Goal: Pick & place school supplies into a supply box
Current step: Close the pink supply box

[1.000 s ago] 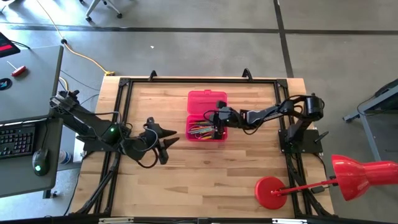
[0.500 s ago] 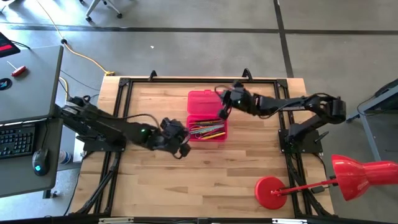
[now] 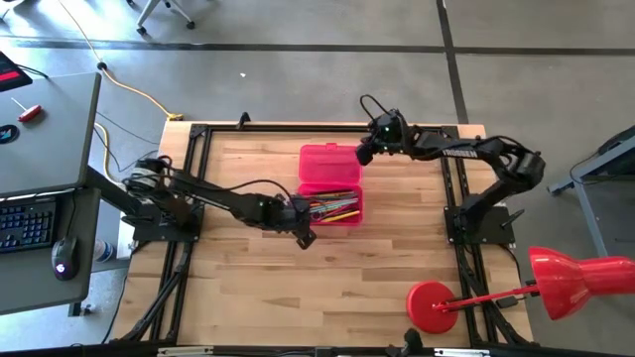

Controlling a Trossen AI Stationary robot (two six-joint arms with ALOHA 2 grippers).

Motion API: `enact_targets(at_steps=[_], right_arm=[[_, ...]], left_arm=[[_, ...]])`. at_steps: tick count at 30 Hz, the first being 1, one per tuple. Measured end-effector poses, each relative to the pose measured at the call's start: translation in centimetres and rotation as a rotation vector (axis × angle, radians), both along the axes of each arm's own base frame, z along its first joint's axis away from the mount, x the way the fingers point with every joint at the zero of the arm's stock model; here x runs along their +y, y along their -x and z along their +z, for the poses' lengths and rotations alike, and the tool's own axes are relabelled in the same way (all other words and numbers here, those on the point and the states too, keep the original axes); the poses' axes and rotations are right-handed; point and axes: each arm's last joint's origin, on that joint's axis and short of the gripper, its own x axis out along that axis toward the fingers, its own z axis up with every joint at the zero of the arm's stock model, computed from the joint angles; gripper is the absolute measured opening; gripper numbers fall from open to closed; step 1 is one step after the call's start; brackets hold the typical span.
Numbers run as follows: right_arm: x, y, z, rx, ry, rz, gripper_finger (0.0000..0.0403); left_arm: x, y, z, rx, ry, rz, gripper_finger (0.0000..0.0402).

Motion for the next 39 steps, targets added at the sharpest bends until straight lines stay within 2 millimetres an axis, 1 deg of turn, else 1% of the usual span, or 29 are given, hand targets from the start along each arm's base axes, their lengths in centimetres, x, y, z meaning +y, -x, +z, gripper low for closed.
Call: enact_targets(at_steps=[3, 5, 6, 8, 11, 13, 16, 20, 23, 27, 31, 35, 39], right_arm=[[-0.7, -0.2, -1.6, 0.004, -0.059, -0.013, 0.0], [-1.1, -0.7, -2.7, 0.005, -0.08, -0.019, 0.0], [-1.3, -0.8, -3.1, 0.008, -0.08, -0.029, 0.0], [-1.7, -1.1, -3.8, -0.004, -0.08, -0.048, 0.0], [-2.3, -1.0, -4.2, -0.041, -0.103, -0.082, 0.0], [-2.7, -0.9, -4.3, -0.065, -0.112, -0.097, 0.0], [-3.1, -0.5, -4.4, -0.062, -0.117, -0.119, 0.0], [-3.4, -0.1, -4.8, -0.055, -0.16, -0.141, 0.0], [-3.3, -0.1, -4.9, -0.062, -0.192, -0.145, 0.0], [-3.1, -0.2, -4.9, -0.096, -0.248, -0.114, 0.0], [-2.9, -0.3, -5.1, -0.06, -0.23, -0.139, 0.0], [-2.9, -0.3, -5.1, -0.049, -0.219, -0.154, 0.0], [-2.7, -0.4, -5.1, -0.068, -0.251, -0.118, 0.0]], left_arm=[[-0.1, -0.4, -1.0, 0.021, 0.023, 0.013, 0.0023], [-0.1, -0.1, -1.6, 0.067, 0.02, 0.025, 0.0017], [-0.1, -0.3, -1.8, 0.063, 0.022, 0.026, 0.0011], [-0.1, -0.4, -1.9, 0.061, 0.022, 0.025, 0.001], [-0.2, -0.4, -1.9, 0.062, 0.042, 0.014, 0.0018], [-0.2, -0.3, -1.9, 0.069, 0.043, 0.014, 0.0021], [-0.2, -0.3, -1.9, 0.071, 0.039, 0.012, 0.001], [0.0, -0.3, -1.9, 0.065, 0.006, 0.027, 0.0012], [-0.1, -0.3, -1.9, 0.064, 0.017, 0.029, 0.002], [-0.1, -0.4, -2.1, 0.068, 0.016, 0.03, 0.001], [0.0, -0.5, -2.3, 0.07, 0.0, 0.04, 0.0011], [0.0, -0.5, -2.6, 0.076, 0.002, 0.054, 0.0022], [0.0, -0.5, -2.6, 0.077, -0.007, 0.06, 0.0012]])
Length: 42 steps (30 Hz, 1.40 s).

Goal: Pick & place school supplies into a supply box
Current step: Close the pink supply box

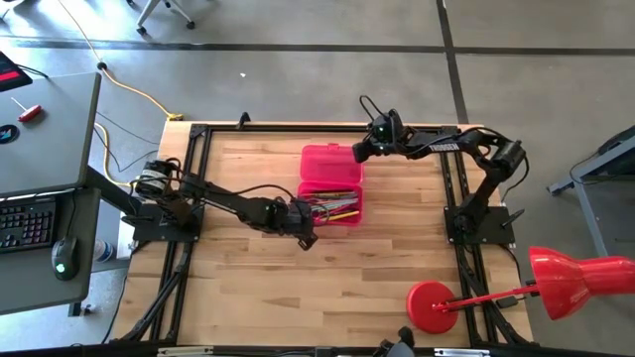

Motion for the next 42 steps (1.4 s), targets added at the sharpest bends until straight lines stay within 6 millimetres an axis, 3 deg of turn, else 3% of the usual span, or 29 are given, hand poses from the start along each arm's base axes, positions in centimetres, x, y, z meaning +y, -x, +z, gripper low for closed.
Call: enact_targets(at_steps=[10, 16, 22, 31, 35, 42], right_arm=[[1.7, -1.4, 0.1, -0.047, -0.033, 0.134, 0.0], [2.5, -2.0, 1.2, -0.066, 0.039, 0.175, 0.0], [1.3, -1.0, 2.4, 0.024, 0.216, 0.002, 0.0], [-2.3, 1.3, -0.6, -0.02, 0.036, -0.116, 0.0], [-2.7, 1.0, -2.2, -0.069, -0.049, -0.082, 0.0], [-2.6, 0.5, -3.3, -0.105, -0.108, -0.04, 0.0]], left_arm=[[0.1, 0.0, 0.0, -0.002, -0.018, 0.01, 0.0026], [0.1, 0.0, 0.0, -0.004, -0.015, 0.015, 0.001], [0.1, 0.0, 0.0, -0.004, -0.014, 0.015, 0.0026], [0.0, 0.0, 0.0, -0.007, -0.011, 0.011, 0.0012], [0.0, 0.0, 0.0, -0.005, -0.008, 0.009, 0.0026], [0.1, 0.0, 0.0, -0.004, -0.016, 0.012, 0.001]])
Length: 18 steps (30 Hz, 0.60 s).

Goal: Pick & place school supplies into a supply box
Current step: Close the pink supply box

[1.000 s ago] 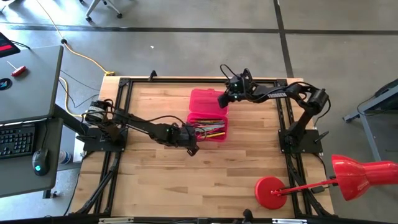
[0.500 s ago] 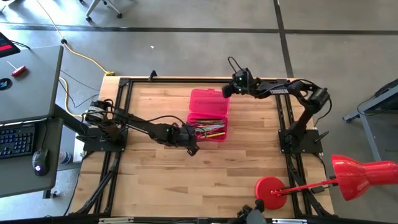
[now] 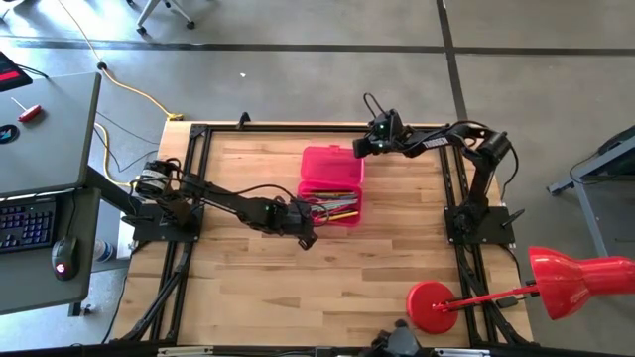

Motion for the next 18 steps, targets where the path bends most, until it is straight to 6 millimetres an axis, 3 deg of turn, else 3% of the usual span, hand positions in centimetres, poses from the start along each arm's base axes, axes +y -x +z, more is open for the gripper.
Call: enact_targets(at_steps=[5, 10, 18], right_arm=[[0.1, -0.2, 0.3, -0.058, -0.02, 0.059, 0.0], [0.3, -0.4, 0.6, -0.076, -0.018, 0.08, 0.0], [0.7, -0.6, 3.0, -0.131, 0.052, 0.136, 0.0]], left_arm=[[0.0, 0.1, 0.0, 0.009, -0.001, 0.0, 0.0024], [0.0, 0.3, -0.1, 0.026, -0.003, 0.002, 0.001], [0.0, 0.3, -0.1, 0.037, 0.01, -0.004, 0.0023]])
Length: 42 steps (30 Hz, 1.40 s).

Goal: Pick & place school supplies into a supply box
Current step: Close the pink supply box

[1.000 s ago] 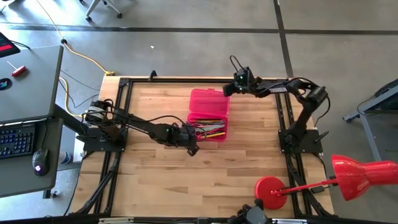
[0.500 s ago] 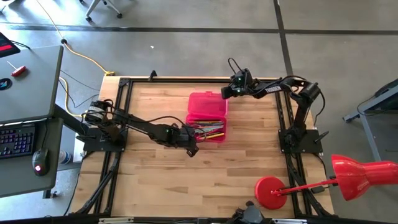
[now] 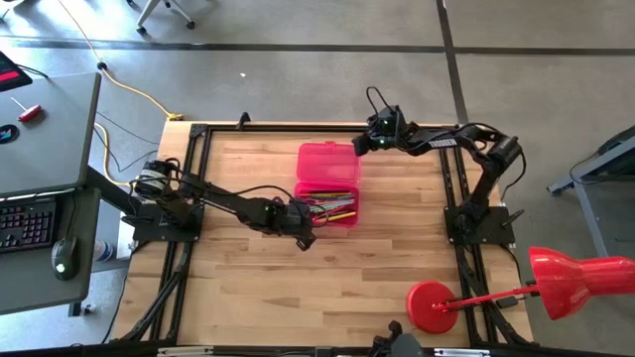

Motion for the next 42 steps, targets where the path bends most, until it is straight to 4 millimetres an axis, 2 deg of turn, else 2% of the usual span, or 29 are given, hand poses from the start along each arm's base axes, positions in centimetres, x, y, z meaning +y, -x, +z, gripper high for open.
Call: enact_targets(at_steps=[4, 13, 17, 21, 25, 31, 36, 42], right_arm=[[0.9, -0.7, 0.5, 0.009, 0.062, 0.059, 0.0], [4.0, -3.0, 0.4, 0.01, 0.093, 0.234, 0.0], [5.2, -4.0, 0.6, 0.015, 0.162, 0.254, 0.0], [5.8, -4.6, 0.6, 0.068, 0.252, 0.204, 0.0], [4.4, -3.8, 0.6, 0.15, 0.332, 0.046, 0.0], [1.1, -1.3, 0.7, 0.2, 0.33, -0.204, 0.0], [-0.6, 1.1, -0.2, 0.212, 0.165, -0.164, 0.0], [-0.5, 1.8, -0.9, 0.275, 0.113, -0.097, 0.0]], left_arm=[[0.0, 0.1, 0.0, 0.006, -0.008, 0.003, 0.001], [0.3, 0.2, -0.3, 0.022, -0.026, 0.015, 0.0019], [0.1, 0.3, -0.3, 0.026, -0.021, 0.009, 0.001], [0.1, 0.2, -0.3, 0.023, -0.017, 0.01, 0.002], [0.1, 0.3, -0.4, 0.026, 0.011, 0.015, 0.0014], [0.0, 0.2, -0.4, 0.024, 0.036, 0.008, 0.0016], [0.0, 0.2, -0.3, 0.021, 0.02, 0.015, 0.0015], [0.0, 0.2, -0.2, 0.012, 0.017, 0.018, 0.0015]])
